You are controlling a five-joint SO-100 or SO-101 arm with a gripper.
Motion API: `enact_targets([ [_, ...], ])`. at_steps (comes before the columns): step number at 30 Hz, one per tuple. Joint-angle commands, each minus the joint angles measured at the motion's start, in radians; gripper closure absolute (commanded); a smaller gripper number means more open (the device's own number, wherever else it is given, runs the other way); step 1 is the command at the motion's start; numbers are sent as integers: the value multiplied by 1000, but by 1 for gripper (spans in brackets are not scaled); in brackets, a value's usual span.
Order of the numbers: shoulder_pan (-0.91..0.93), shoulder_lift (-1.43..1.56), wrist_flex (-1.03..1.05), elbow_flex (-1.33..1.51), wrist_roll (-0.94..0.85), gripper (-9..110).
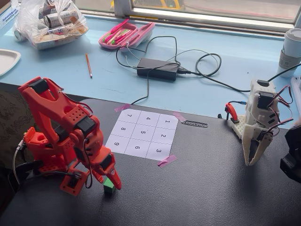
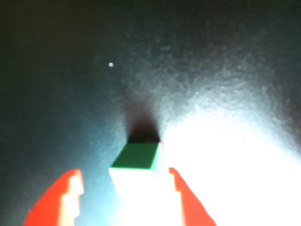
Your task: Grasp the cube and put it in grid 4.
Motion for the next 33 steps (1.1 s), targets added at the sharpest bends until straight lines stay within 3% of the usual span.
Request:
enact_targets([
  [1,-3,-6,-23,-32,-9,95],
  [2,-2,-9,-31,-28,-14,101],
  [12,0,-17,-28,-26,-14,101],
  [20,-60,-15,210,-308,25,101],
  [33,-517,-242,526,-887,166,101],
])
